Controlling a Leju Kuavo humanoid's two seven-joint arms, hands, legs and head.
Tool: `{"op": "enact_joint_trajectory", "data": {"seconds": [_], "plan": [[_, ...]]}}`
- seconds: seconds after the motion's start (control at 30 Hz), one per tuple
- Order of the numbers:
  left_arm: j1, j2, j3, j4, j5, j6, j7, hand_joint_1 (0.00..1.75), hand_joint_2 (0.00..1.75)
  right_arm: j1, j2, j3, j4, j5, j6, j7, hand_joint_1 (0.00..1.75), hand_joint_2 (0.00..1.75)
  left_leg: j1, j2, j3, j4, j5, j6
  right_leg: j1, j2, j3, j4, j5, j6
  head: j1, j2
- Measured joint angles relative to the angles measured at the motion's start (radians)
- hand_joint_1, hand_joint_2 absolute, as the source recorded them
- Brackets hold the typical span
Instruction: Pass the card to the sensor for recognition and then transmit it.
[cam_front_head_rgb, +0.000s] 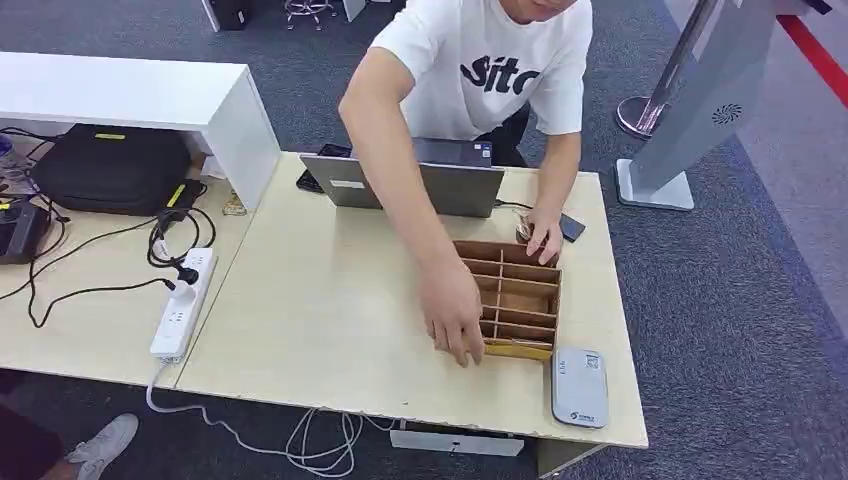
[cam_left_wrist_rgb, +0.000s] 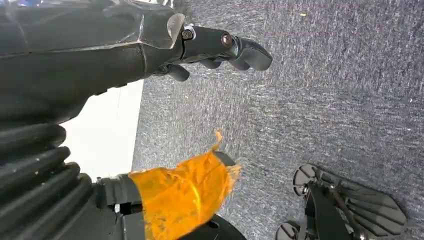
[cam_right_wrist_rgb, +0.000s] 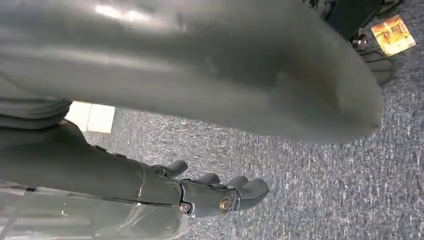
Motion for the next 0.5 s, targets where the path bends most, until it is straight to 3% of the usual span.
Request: {"op": "enact_joint_trajectory", "data": {"seconds": [0.1, 0.13, 0.17, 0.5], "plan": [[0.000, 0.000, 0.005, 0.000, -0.002, -0.003, -0.001, 0.00, 1.75, 0.000, 0.000, 0.000, 0.000, 0.004, 0.002, -0.002, 0.00, 0.00, 0.000, 0.000, 0.000, 0.000, 0.000, 0.000, 0.000, 0.000, 0.000, 0.000, 0.000, 0.000, 0.000, 0.000], [0.000, 0.001, 0.007, 0.000, -0.004, -0.003, -0.001, 0.00, 1.75, 0.000, 0.000, 0.000, 0.000, 0.005, 0.002, -0.001, 0.00, 1.75, 0.000, 0.000, 0.000, 0.000, 0.000, 0.000, 0.000, 0.000, 0.000, 0.000, 0.000, 0.000, 0.000, 0.000], [0.000, 0.001, 0.008, 0.000, -0.005, -0.004, -0.001, 0.00, 0.00, 0.000, 0.000, 0.000, 0.000, 0.005, 0.002, 0.003, 0.00, 1.75, 0.000, 0.000, 0.000, 0.000, 0.000, 0.000, 0.000, 0.000, 0.000, 0.000, 0.000, 0.000, 0.000, 0.000], [-0.002, 0.004, 0.021, 0.000, -0.016, -0.011, -0.016, 0.00, 0.00, 0.000, 0.000, -0.001, 0.000, 0.018, 0.003, 0.064, 0.00, 1.75, 0.000, 0.000, 0.000, 0.000, 0.000, 0.000, 0.000, 0.000, 0.000, 0.000, 0.000, 0.000, 0.000, 0.000]]}}
